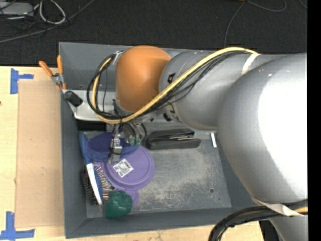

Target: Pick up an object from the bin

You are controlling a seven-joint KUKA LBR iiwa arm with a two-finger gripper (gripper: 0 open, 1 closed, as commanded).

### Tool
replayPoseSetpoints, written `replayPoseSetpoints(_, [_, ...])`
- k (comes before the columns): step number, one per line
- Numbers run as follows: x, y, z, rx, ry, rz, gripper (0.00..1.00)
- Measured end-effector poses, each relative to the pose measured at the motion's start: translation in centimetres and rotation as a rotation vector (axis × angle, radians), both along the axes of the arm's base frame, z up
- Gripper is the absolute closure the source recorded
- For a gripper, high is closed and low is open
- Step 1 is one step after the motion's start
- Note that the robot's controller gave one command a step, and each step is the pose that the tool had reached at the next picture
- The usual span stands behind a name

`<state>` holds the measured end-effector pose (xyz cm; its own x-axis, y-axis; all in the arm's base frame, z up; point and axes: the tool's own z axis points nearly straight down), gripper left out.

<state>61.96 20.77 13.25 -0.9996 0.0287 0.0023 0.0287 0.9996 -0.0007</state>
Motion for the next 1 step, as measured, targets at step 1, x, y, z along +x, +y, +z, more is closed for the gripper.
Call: replayPoseSetpoints(1, [-0.14,1.06,-4.71,0.0,0.02,-0.099,0.0])
